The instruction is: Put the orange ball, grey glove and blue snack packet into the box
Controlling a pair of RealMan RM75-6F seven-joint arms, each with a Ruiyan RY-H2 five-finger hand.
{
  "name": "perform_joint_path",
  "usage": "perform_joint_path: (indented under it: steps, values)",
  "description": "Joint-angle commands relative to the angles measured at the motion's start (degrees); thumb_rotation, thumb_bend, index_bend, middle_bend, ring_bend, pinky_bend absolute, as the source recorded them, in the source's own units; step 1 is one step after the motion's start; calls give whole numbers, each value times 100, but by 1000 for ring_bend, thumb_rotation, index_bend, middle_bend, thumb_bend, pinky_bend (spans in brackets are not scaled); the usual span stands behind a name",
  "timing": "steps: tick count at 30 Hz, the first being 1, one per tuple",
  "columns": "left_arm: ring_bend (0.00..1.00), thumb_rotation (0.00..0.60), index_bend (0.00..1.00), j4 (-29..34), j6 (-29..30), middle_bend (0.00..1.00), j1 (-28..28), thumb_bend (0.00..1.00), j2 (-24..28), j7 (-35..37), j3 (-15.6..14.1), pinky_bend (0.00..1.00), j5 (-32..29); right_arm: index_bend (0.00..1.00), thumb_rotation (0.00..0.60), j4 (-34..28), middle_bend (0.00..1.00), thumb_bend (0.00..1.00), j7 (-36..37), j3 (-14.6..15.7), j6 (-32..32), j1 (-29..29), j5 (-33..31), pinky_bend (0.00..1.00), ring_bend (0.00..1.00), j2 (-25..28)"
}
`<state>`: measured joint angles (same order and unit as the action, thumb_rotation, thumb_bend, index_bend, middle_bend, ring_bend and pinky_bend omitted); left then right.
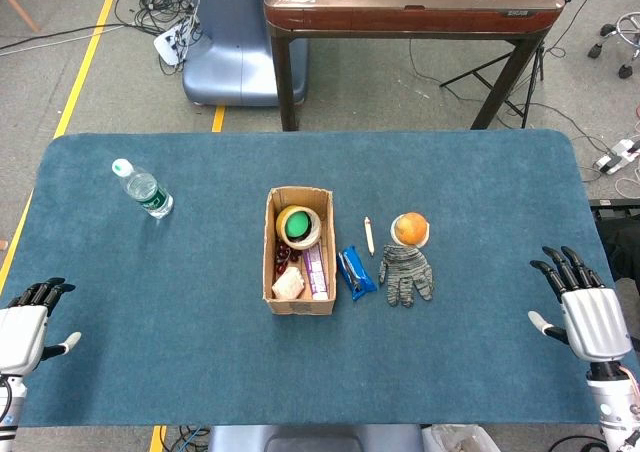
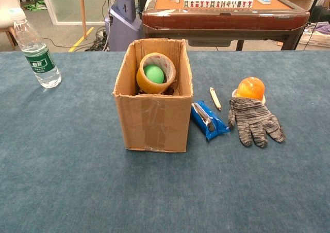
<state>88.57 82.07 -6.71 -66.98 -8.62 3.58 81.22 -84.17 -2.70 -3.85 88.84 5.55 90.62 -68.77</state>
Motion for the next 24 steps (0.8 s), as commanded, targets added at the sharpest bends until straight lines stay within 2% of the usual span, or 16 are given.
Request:
perform_joint_path:
  steps: [1, 9, 15, 19, 24]
  values:
    - [246, 600, 301, -3, -6, 265, 3, 117, 9, 6, -2, 390, -12, 308, 600, 0, 190, 0, 4, -11, -6, 1, -20, 322, 121, -15]
    - [264, 600, 339, 79, 13, 313, 30, 117, 51, -23, 4, 392, -71, 326, 600, -24, 223, 0, 66, -24, -293, 120, -134, 322, 141, 8]
    - [272, 600, 339, 143, 50, 341, 66, 117, 146, 99, 31, 396, -116, 326, 600, -191, 249, 0, -66, -175, -424, 286, -207, 323, 142, 93]
    - [272, 600, 339, 267, 184, 351, 116, 118, 238, 119, 19, 397, -20, 326, 600, -496, 249, 0, -537, -318, -798, 565, -317, 323, 142, 321]
    - [272, 600, 329, 347, 299, 354, 164, 117, 305, 163, 26, 397, 29, 326, 600, -813, 249, 0, -990, -622, -1573, 1048, -842, 323, 142, 584]
